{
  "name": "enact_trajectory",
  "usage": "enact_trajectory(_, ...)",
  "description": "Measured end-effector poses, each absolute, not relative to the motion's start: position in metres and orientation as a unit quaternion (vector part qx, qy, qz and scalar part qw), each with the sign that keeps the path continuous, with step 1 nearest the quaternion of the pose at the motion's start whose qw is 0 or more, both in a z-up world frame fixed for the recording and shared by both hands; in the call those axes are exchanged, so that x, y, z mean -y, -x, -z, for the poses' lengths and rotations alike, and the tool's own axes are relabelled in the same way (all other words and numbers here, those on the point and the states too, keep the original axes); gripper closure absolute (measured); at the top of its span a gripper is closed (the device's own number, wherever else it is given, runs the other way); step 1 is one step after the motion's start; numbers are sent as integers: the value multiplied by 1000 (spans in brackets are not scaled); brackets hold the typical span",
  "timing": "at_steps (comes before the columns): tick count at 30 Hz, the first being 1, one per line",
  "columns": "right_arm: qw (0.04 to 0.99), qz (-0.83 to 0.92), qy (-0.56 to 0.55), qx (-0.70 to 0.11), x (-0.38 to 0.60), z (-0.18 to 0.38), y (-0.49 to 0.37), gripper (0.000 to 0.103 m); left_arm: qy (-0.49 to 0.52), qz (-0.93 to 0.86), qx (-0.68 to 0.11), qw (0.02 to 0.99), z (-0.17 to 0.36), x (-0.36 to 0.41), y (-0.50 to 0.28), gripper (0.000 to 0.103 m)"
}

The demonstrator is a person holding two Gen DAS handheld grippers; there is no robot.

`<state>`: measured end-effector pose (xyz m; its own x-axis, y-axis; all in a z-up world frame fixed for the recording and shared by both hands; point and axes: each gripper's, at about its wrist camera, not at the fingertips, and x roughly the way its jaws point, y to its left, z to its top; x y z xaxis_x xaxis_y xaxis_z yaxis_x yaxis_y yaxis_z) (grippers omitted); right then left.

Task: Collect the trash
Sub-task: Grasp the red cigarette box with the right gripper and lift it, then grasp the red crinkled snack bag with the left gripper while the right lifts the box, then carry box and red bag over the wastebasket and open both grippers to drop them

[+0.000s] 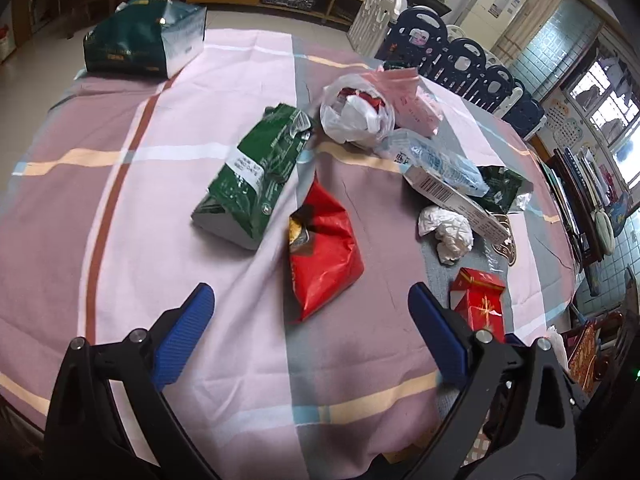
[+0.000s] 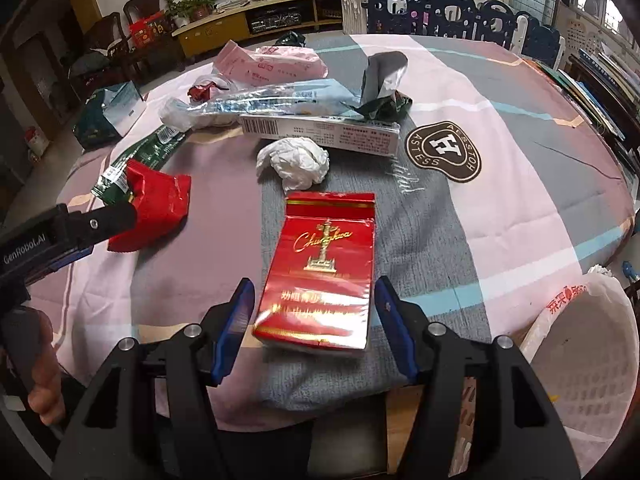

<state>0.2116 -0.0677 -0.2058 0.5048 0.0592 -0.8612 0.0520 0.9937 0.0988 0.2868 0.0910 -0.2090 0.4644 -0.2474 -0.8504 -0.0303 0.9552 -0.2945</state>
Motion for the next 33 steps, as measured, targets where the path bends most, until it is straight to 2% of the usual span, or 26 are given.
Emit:
enact_trajectory(3, 864, -4, -56, -501, 69, 214, -217, 35, 155, 63, -524, 835, 218, -91, -294, 12)
enact_trajectory(6, 866, 7, -49, -498, 69, 216, -222, 30, 132, 56, -526, 838, 224, -85, -300, 34)
enact_trajectory(7, 866, 8, -47, -497, 68, 216, -223, 30, 120, 57, -526, 840, 225, -82, -301, 47)
enact_trajectory(8, 866, 7, -45, -497, 68, 216, -224, 30, 109, 61, -527, 841, 227, -79, -302, 54)
enact_trajectory(9, 866, 6, -43, -498, 67, 217, -226, 30, 106, 68, -529, 839, 228, -77, -302, 58)
enact_trajectory(10, 866, 6, -41, -499, 67, 218, -226, 30, 108, 77, -526, 840, 228, -77, -302, 71)
enact_trajectory(11, 865, 6, -40, -500, 65, 219, -227, 30, 112, 84, -520, 843, 226, -78, -301, 74)
enact_trajectory(13, 863, 8, -33, -504, 63, 221, -229, 31, 114, 88, -509, 848, 222, -80, -299, 78)
enact_trajectory(14, 862, 8, -29, -506, 62, 223, -229, 36, 116, 90, -503, 852, 220, -83, -297, 79)
enact_trajectory(15, 862, 7, -26, -506, 61, 223, -229, 54, 118, 92, -498, 854, 217, -84, -294, 80)
enact_trajectory(16, 860, 3, -22, -510, 60, 225, -229, 66, 119, 92, -493, 857, 214, -86, -291, 81)
enact_trajectory(18, 862, -1, -24, -506, 61, 223, -227, 80, 121, 89, -481, 864, 206, -92, -283, 81)
enact_trajectory(25, 871, -20, -52, -488, 70, 205, -215, 80, 131, 60, -452, 880, 178, -110, -241, 81)
enact_trajectory(33, 897, -25, -28, -441, 70, 150, -179, 80, 100, 41, -419, 902, 134, -107, -188, 81)
